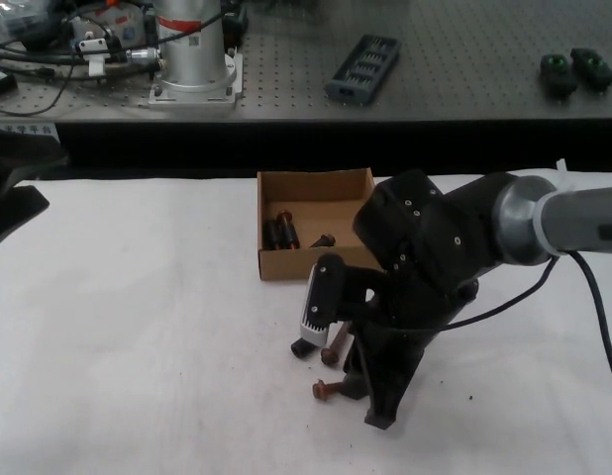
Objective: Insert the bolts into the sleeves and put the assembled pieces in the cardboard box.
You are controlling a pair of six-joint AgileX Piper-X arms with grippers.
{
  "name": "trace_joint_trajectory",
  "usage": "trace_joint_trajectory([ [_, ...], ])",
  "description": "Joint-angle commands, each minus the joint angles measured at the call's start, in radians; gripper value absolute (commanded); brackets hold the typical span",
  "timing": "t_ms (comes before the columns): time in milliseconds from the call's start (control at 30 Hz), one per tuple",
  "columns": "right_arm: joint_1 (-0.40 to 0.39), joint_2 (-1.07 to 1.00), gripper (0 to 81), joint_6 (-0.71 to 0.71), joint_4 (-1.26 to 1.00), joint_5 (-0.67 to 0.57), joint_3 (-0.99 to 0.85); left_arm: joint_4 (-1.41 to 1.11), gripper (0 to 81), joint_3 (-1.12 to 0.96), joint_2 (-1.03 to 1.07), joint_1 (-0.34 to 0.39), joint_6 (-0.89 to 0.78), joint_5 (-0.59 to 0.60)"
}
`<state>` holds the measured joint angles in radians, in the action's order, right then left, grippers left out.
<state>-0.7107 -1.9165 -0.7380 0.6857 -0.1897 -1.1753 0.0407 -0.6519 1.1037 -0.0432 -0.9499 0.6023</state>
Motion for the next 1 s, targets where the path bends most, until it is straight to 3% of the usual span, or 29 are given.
trace_joint_trajectory([
  [0, 0.002, 0.010, 18.8, -0.004, 0.080, 0.023, 0.004, -0.021, 40.1, -0.009, -0.012, -0.003, 0.015, -0.014],
  [333, -0.002, 0.020, 18.7, 0.024, 0.181, 0.023, 0.004, -0.021, 40.1, -0.009, -0.012, -0.003, 0.015, -0.014],
  [533, -0.002, 0.028, 18.7, 0.309, 0.170, 0.023, 0.002, -0.021, 40.1, -0.009, -0.012, -0.001, 0.015, -0.014],
  [667, -0.002, 0.031, 18.6, 0.407, 0.162, 0.023, 0.002, -0.021, 40.1, -0.009, -0.012, -0.001, 0.015, -0.014],
  [800, -0.002, 0.031, 10.6, 0.539, 0.172, 0.010, -0.020, -0.021, 40.1, -0.009, -0.012, -0.001, 0.012, -0.014],
  [967, -0.002, 0.039, 1.0, 0.756, 0.169, -0.130, -0.052, -0.021, 40.1, -0.009, -0.012, -0.001, 0.006, -0.014],
])
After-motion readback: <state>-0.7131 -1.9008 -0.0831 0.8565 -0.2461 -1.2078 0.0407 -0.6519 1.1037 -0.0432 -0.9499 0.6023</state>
